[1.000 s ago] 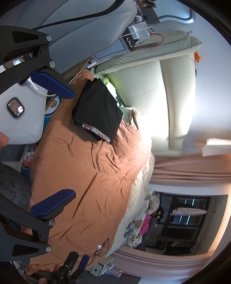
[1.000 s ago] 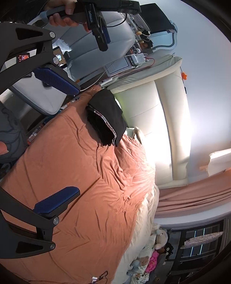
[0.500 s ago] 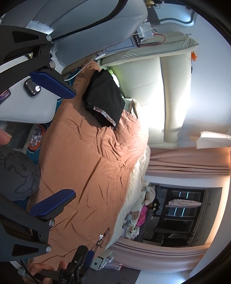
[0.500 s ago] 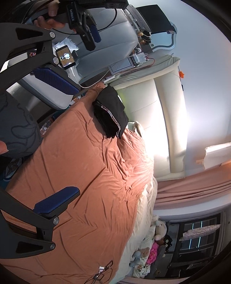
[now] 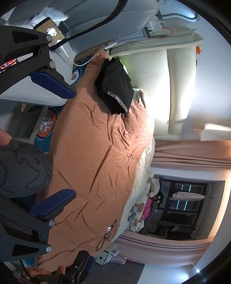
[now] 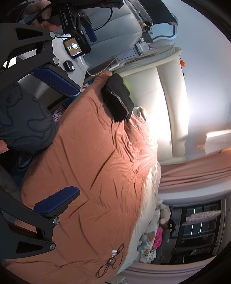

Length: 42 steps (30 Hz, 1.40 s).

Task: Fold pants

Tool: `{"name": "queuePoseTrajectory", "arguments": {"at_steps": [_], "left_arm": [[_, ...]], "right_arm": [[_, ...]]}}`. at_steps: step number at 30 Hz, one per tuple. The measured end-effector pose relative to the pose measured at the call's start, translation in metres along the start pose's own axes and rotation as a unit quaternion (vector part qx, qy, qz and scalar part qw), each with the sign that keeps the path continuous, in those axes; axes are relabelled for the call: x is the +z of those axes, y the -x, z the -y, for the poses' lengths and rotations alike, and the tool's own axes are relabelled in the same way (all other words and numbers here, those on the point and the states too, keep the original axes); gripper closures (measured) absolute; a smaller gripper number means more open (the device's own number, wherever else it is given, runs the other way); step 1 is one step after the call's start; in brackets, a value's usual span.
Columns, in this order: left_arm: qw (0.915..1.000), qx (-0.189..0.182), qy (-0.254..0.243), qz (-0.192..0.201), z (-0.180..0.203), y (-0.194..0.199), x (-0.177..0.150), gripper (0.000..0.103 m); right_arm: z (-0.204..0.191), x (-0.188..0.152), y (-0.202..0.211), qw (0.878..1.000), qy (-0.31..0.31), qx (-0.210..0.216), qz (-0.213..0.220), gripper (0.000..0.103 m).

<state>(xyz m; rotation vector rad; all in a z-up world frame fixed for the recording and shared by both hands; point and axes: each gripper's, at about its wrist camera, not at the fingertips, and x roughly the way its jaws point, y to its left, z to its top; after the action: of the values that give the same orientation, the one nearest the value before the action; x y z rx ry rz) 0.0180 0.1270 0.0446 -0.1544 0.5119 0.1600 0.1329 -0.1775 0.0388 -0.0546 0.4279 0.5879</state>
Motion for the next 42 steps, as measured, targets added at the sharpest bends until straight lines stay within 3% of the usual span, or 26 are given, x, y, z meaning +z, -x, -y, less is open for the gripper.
{"name": "queuePoseTrajectory", "arguments": {"at_steps": [11,25,42], "left_arm": [[0.9999,-0.001,-0.008,-0.009,0.007,-0.017,-0.019,0.001],[0.9997,-0.005,-0.012,-0.02,0.009,-0.032,-0.022,0.001],[0.9995,-0.013,-0.012,-0.027,0.01,-0.035,-0.023,0.001]], "right_arm": [[-0.005,-0.032,0.007,1.0,-0.022,-0.02,0.002,0.0],[0.0,-0.034,-0.018,0.998,-0.045,-0.028,-0.014,0.0],[0.007,-0.038,-0.017,0.998,-0.055,-0.038,-0.022,0.0]]}}
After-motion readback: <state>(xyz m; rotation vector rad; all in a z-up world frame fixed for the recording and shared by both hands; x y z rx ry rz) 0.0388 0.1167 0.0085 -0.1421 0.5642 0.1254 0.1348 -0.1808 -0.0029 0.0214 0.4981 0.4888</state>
